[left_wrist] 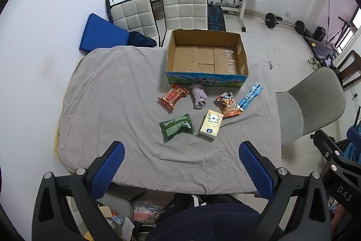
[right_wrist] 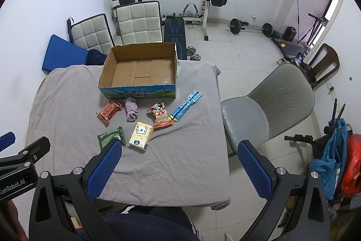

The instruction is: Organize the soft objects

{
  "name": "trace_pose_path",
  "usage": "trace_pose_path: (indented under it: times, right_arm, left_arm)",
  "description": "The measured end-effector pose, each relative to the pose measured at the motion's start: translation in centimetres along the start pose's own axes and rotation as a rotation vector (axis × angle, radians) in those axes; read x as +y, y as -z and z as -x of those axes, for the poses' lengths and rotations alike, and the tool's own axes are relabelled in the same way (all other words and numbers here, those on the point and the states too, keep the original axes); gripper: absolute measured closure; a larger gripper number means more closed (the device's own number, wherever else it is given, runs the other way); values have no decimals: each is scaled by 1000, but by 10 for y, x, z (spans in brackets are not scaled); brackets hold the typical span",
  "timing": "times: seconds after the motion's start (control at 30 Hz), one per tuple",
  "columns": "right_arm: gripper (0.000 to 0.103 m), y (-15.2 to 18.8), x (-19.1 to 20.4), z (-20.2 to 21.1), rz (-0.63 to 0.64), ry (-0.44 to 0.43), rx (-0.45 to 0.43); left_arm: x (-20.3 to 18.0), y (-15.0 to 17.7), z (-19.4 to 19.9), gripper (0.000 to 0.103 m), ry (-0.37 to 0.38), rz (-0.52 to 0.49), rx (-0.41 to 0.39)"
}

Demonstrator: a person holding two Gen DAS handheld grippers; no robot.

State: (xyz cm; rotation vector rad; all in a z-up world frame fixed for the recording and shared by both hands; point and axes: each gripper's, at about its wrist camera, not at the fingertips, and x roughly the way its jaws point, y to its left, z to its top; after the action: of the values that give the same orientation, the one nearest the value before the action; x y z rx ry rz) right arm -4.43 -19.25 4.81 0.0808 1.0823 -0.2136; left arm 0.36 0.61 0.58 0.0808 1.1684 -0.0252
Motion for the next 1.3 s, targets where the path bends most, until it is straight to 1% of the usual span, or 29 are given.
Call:
trace_pose_path:
  times: [0.77,1.3]
  right_arm:
    - [0,-6,-7,7,-3,5,-23]
    - [0,-7,-8,20,9,19,-42]
  left_arm:
    - [-6,-7,8,0,-2,-9,-20]
    - [-10,-6,15,0,13,-8,-28]
